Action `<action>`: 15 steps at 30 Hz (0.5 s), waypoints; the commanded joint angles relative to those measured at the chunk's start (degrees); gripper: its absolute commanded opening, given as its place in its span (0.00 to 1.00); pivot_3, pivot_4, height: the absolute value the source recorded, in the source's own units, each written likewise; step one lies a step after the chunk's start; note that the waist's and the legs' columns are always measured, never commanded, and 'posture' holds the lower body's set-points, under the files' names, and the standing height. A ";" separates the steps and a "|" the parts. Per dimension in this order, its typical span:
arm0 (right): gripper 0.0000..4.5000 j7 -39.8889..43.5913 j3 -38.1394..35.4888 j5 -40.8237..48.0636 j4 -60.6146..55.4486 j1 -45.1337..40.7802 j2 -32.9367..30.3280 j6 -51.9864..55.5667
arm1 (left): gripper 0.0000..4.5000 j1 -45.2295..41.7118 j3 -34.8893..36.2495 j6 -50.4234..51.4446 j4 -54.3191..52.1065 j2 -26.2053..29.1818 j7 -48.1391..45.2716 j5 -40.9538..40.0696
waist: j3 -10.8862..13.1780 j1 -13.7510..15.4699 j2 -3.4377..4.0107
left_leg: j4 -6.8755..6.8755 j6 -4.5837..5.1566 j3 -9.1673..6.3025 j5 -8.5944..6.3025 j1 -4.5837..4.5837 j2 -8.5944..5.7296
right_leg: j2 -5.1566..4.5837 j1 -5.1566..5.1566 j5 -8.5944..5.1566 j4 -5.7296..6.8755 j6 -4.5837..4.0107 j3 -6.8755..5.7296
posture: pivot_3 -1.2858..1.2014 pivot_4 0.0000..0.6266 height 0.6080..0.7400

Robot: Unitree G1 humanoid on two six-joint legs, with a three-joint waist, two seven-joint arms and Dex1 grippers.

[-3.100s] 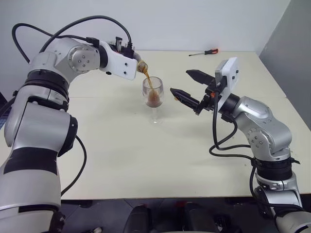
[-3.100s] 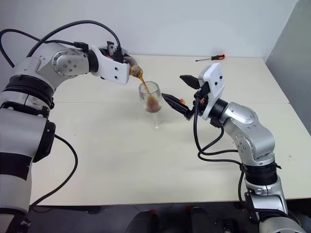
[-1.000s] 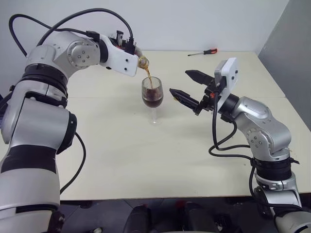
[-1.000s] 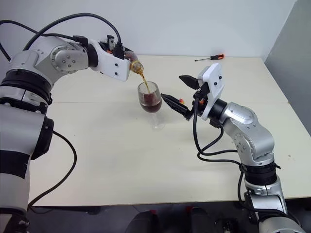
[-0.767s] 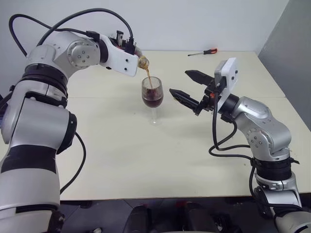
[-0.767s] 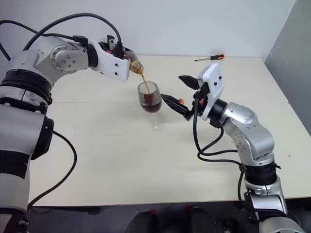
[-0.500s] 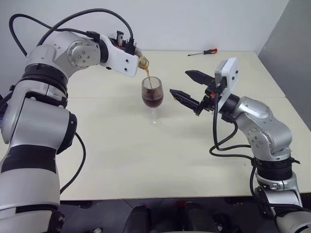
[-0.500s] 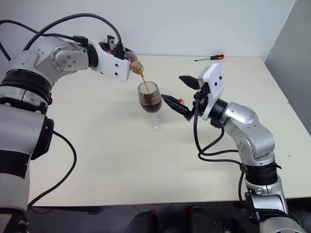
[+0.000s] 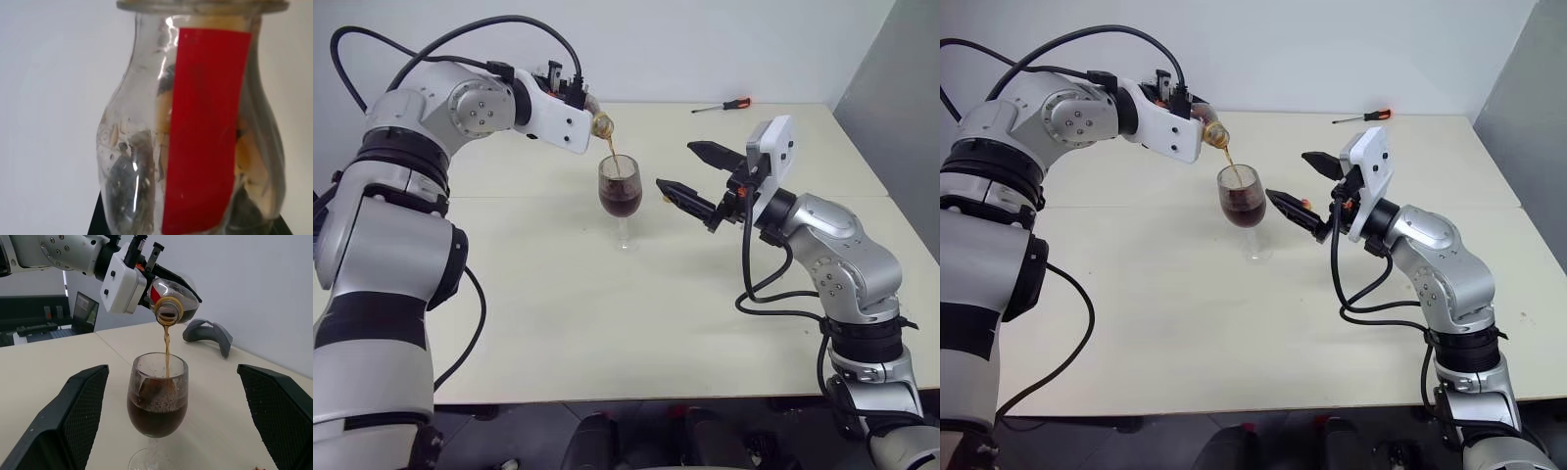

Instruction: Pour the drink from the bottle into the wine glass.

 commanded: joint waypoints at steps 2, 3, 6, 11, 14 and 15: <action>1.00 0.20 -1.30 0.26 -1.27 -1.50 -0.16 -1.29 | 0.25 -2.80 0.49 0.00 -0.15 0.57 0.63 -0.45 | 0.00 0.00 0.00 | 0.00 0.00 0.00 0.00 0.00 0.00 | 0.00 0.00 0.00 0.00 0.00 0.00 | 0.52 0.24 1.00; 1.00 0.22 -1.29 0.25 -1.25 -1.50 -0.18 -1.31 | 0.25 -2.88 0.47 0.03 -0.14 0.54 0.65 -0.41 | 0.00 0.00 0.00 | 0.00 0.00 0.00 0.00 0.00 0.00 | 0.00 0.00 0.00 0.01 0.00 0.00 | 0.52 0.24 1.00; 1.00 0.20 -1.24 0.18 -1.27 -1.48 -0.14 -1.40 | 0.25 -2.99 0.57 0.08 -0.13 0.47 0.60 -0.53 | 0.00 0.00 0.00 | 0.00 0.00 0.00 0.00 0.00 0.00 | 0.00 0.00 0.00 0.01 0.00 0.00 | 0.52 0.24 1.00; 1.00 0.03 -1.23 0.32 -1.85 -1.18 -0.11 -1.19 | 0.25 -1.93 1.79 -0.12 -0.04 0.05 -1.32 -2.35 | 0.00 0.00 0.00 | 0.00 0.00 0.00 0.00 0.00 0.00 | 0.00 0.00 0.00 0.01 0.00 0.00 | 0.52 0.24 1.00; 1.00 0.08 -1.11 0.08 -1.71 -1.13 -0.26 -1.20 | 0.25 -0.67 3.25 0.12 0.05 -0.35 -3.67 -4.58 | 0.00 0.00 0.00 | 0.00 0.00 0.00 0.00 0.00 0.00 | 0.00 0.00 0.00 0.01 0.00 -0.01 | 0.52 0.24 1.00; 1.00 0.15 -1.01 -0.07 -1.56 -1.12 -0.33 -1.28 | 0.25 -0.25 3.61 0.07 0.02 -0.49 -4.54 -5.28 | 0.00 0.00 0.00 | 0.00 0.00 0.01 0.00 0.00 0.00 | 0.00 0.00 0.00 0.01 0.00 -0.01 | 0.52 0.24 1.00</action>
